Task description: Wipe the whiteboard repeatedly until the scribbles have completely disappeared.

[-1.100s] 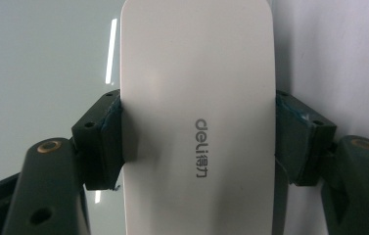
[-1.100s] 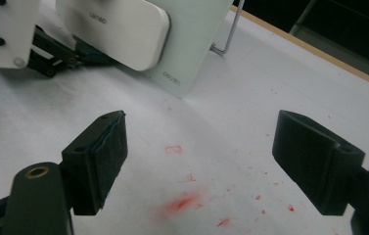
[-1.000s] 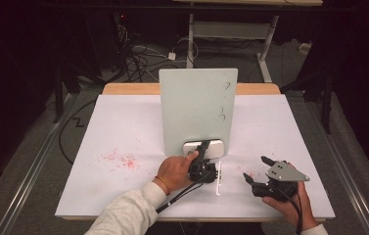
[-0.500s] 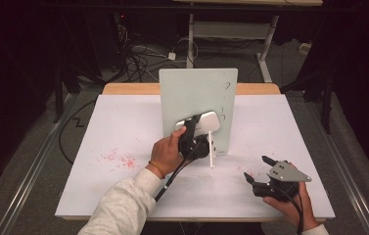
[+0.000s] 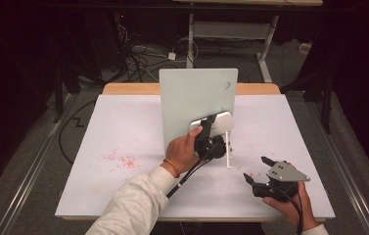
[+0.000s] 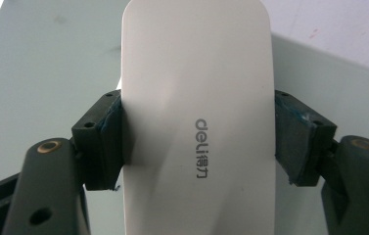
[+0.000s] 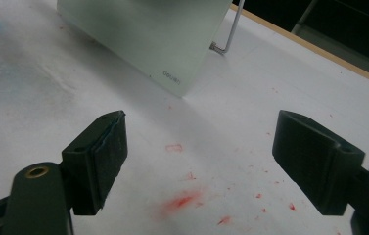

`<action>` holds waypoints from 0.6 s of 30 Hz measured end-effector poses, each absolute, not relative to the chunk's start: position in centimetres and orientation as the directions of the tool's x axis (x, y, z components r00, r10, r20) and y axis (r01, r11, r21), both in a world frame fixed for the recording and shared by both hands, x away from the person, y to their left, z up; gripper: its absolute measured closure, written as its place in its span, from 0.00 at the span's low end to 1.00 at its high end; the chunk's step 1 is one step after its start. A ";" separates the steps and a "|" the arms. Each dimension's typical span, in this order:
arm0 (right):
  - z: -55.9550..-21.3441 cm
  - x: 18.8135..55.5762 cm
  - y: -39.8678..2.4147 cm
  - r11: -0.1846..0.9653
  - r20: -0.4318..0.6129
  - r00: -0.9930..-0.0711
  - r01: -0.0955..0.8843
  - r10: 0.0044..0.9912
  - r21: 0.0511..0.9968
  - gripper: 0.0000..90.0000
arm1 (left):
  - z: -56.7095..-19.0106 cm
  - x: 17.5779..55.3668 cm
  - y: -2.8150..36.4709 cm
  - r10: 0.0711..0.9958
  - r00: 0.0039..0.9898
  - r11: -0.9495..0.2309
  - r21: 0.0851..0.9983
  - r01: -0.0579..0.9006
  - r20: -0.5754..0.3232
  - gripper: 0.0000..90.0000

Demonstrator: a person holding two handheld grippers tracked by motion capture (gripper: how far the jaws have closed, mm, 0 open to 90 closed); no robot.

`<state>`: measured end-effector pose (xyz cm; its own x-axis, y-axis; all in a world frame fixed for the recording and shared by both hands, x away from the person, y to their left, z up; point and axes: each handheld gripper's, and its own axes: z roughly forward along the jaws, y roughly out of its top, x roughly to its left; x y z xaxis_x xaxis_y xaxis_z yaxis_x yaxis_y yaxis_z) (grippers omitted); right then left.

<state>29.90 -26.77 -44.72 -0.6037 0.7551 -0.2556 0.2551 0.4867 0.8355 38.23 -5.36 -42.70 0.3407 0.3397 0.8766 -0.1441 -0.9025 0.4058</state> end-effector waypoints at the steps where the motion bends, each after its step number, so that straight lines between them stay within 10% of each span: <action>1: -44.7 29.9 -26.8 0.487 -0.255 -0.604 0.255 0.755 0.835 0.24 | -42.7 38.3 -5.6 0.332 0.341 -0.905 0.398 -0.147 0.880 0.32; 18: -44.7 29.8 -26.7 0.491 -0.254 -0.611 0.257 0.750 0.832 0.24 | -35.6 40.8 -5.3 0.505 0.342 -0.817 0.566 -0.106 0.792 0.32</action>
<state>29.84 -26.72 -44.74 -0.6111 0.7499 -0.2536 0.2572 0.4910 0.8323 40.81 -5.31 -35.57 0.3425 0.5047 0.7924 -0.1063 -0.8172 0.5665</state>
